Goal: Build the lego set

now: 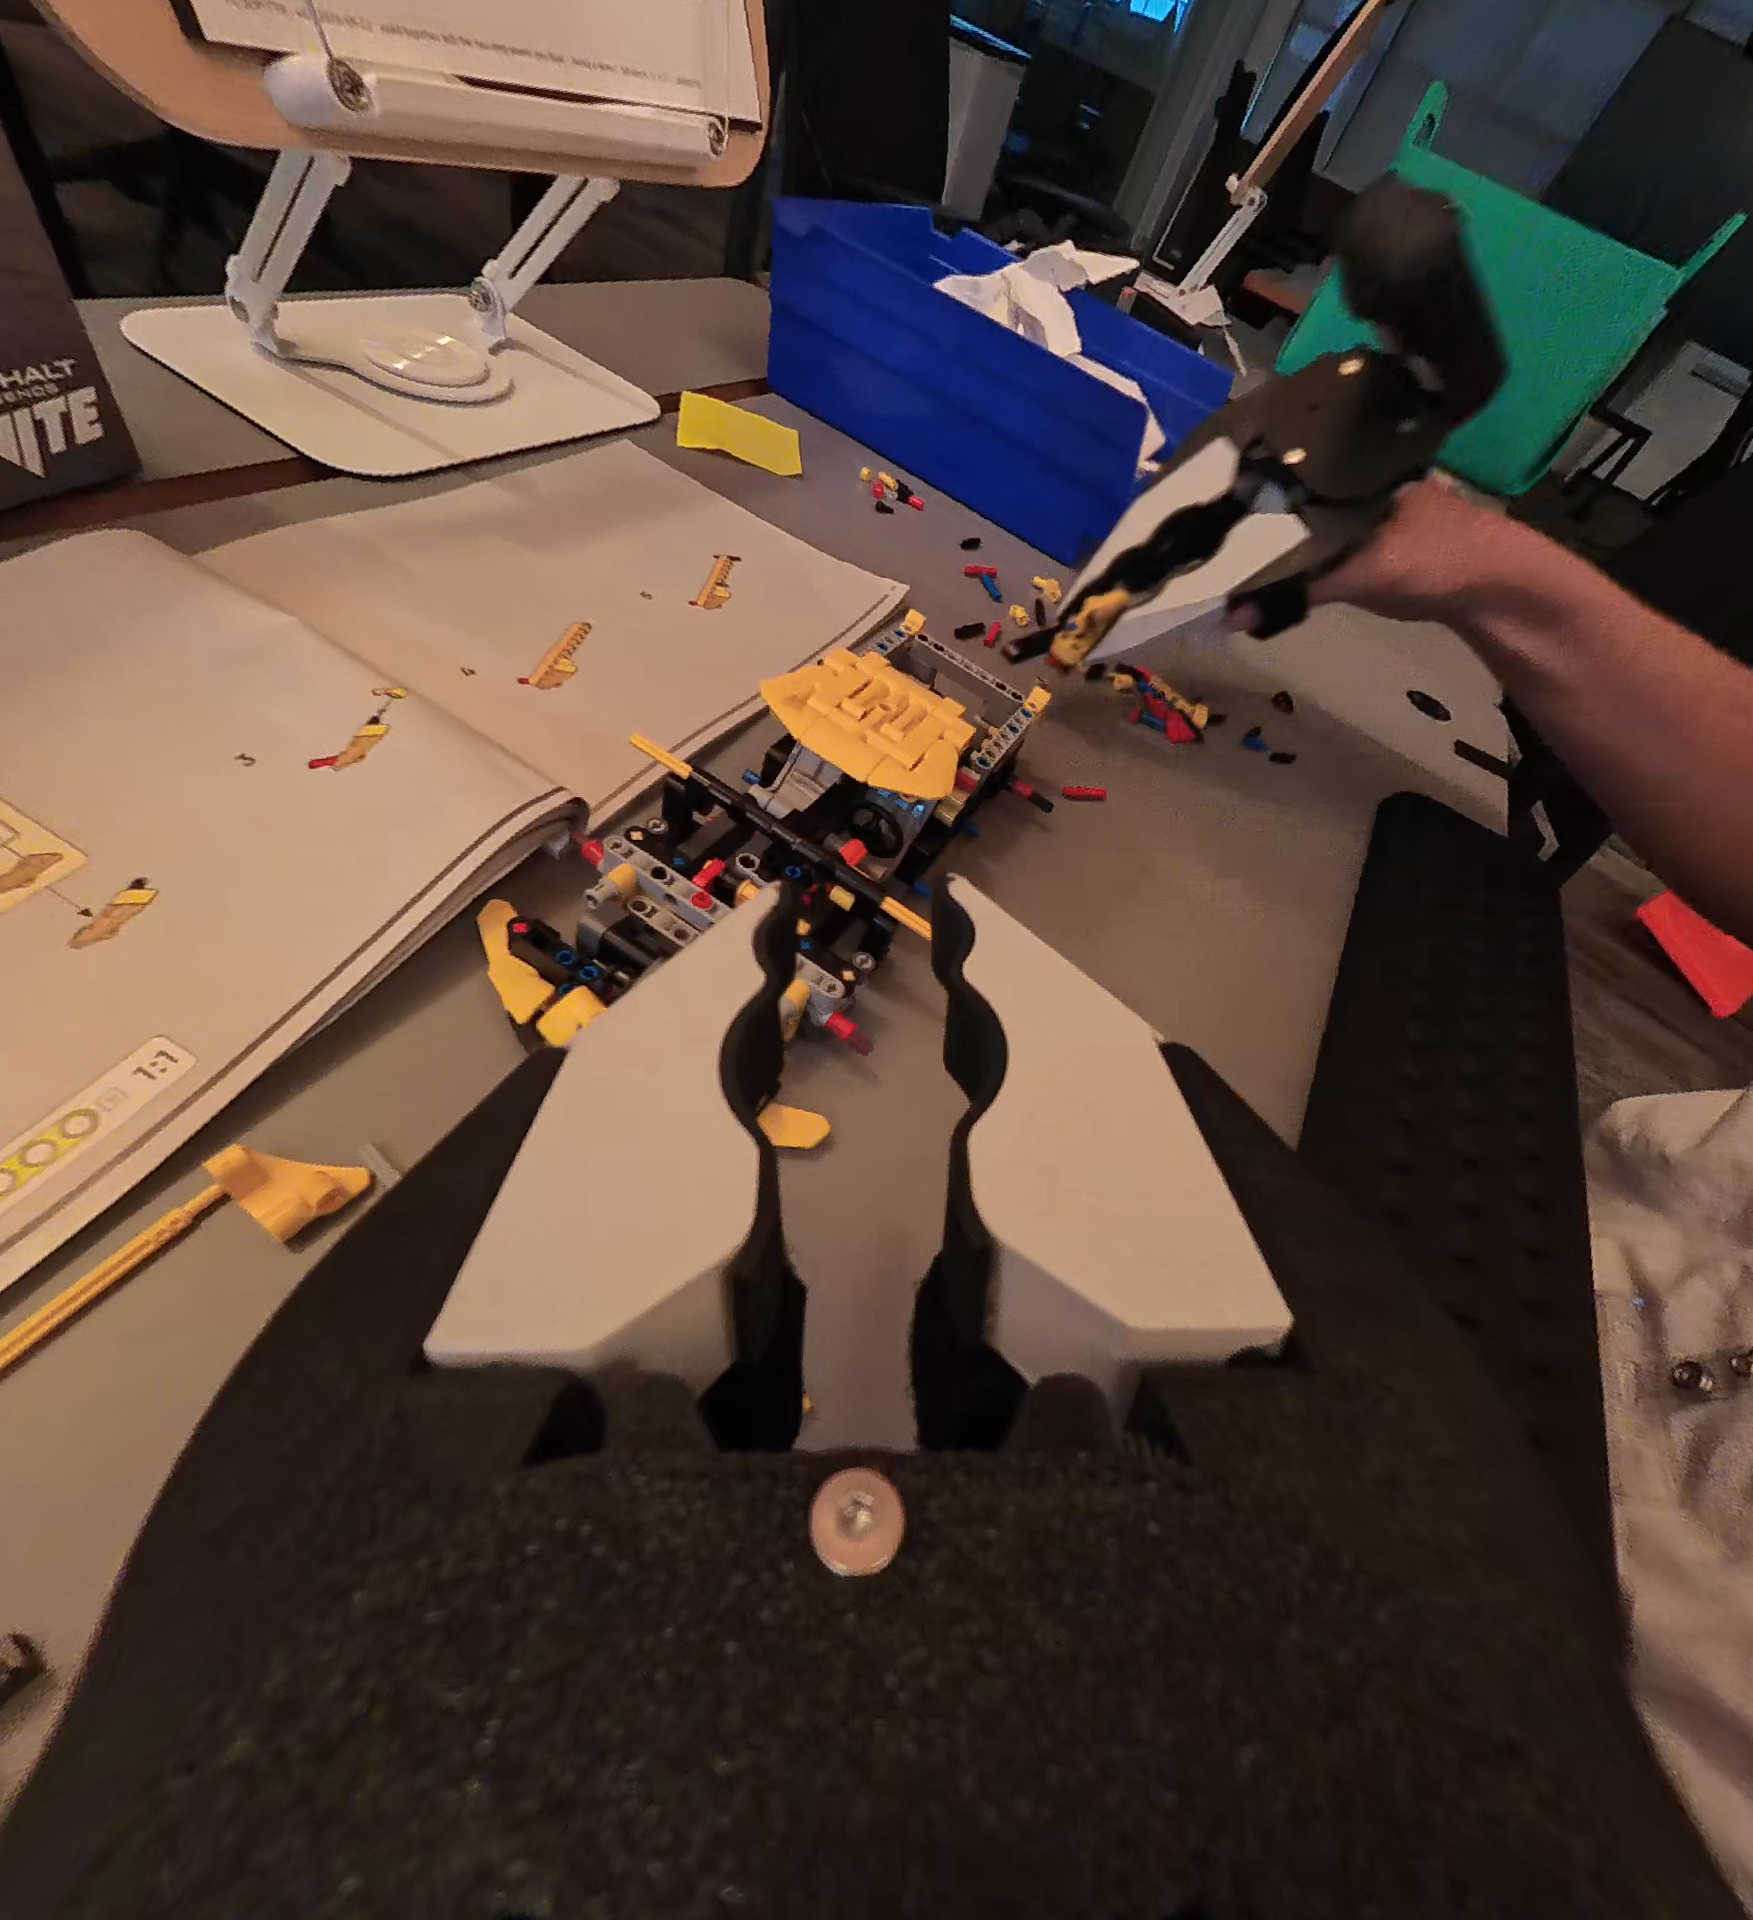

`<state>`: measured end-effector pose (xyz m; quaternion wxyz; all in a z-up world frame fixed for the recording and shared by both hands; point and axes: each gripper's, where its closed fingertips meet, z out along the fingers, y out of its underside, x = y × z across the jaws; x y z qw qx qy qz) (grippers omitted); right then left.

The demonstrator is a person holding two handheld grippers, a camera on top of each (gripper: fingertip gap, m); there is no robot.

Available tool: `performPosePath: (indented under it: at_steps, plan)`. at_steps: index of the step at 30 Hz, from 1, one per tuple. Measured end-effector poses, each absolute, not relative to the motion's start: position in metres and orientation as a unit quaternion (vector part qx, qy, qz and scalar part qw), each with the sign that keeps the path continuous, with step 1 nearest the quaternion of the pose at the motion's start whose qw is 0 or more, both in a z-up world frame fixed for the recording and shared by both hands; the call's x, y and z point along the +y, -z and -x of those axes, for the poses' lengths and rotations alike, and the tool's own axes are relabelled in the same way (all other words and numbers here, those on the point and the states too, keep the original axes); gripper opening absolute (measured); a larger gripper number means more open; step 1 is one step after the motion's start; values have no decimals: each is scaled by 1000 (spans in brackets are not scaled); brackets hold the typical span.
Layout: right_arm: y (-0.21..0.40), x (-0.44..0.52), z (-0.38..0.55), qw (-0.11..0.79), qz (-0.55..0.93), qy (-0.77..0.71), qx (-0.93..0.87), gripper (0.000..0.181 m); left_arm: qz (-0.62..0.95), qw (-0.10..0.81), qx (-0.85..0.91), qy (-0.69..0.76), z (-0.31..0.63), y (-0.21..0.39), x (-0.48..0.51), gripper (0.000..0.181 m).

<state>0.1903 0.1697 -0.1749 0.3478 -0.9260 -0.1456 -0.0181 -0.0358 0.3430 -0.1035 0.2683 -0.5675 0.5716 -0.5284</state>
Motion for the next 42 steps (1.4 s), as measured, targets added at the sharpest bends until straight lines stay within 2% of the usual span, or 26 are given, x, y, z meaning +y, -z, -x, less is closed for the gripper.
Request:
performPosePath:
  at_steps: [6, 13, 15, 17, 19, 23, 24, 25, 26, 29, 34, 38, 42]
  plan:
    - [201, 200, -194, 340, 925, -31, -167, 24, 580, 279, 569, 512, 36, 105, 350, 25]
    - [206, 210, -184, 353, 914, -58, -190, 25, 604, 254, 613, 441, 40, 144, 354, 31]
    - [205, 207, -185, 352, 917, -58, -182, 45, 611, 239, 625, 422, 43, 154, 359, 35]
    - [196, 199, -189, 358, 919, -49, -159, 56, 615, 222, 635, 411, 48, 161, 364, 40]
    - [180, 188, -186, 376, 917, -39, -130, 61, 601, 205, 649, 420, 53, 162, 359, 49]
    - [163, 199, -148, 421, 904, -13, -72, 63, 589, 201, 661, 418, 53, 165, 354, 53]
    - [166, 205, -131, 426, 902, -22, -62, 68, 592, 205, 660, 415, 51, 165, 357, 53]
    - [170, 211, -122, 432, 901, -17, -42, 81, 595, 209, 658, 413, 50, 165, 359, 53]
    - [175, 215, -123, 430, 903, 6, -11, 83, 598, 213, 654, 411, 50, 164, 363, 53]
    - [190, 217, -121, 434, 900, 37, 28, 79, 605, 228, 644, 409, 52, 161, 369, 53]
    - [191, 231, -112, 448, 893, -6, 39, 80, 619, 226, 628, 414, 59, 163, 375, 53]
    - [189, 231, -114, 447, 893, -40, 40, 70, 628, 197, 632, 409, 38, 176, 369, 53]
    - [187, 231, -112, 448, 891, -61, 43, 74, 639, 202, 649, 360, 28, 192, 367, 53]
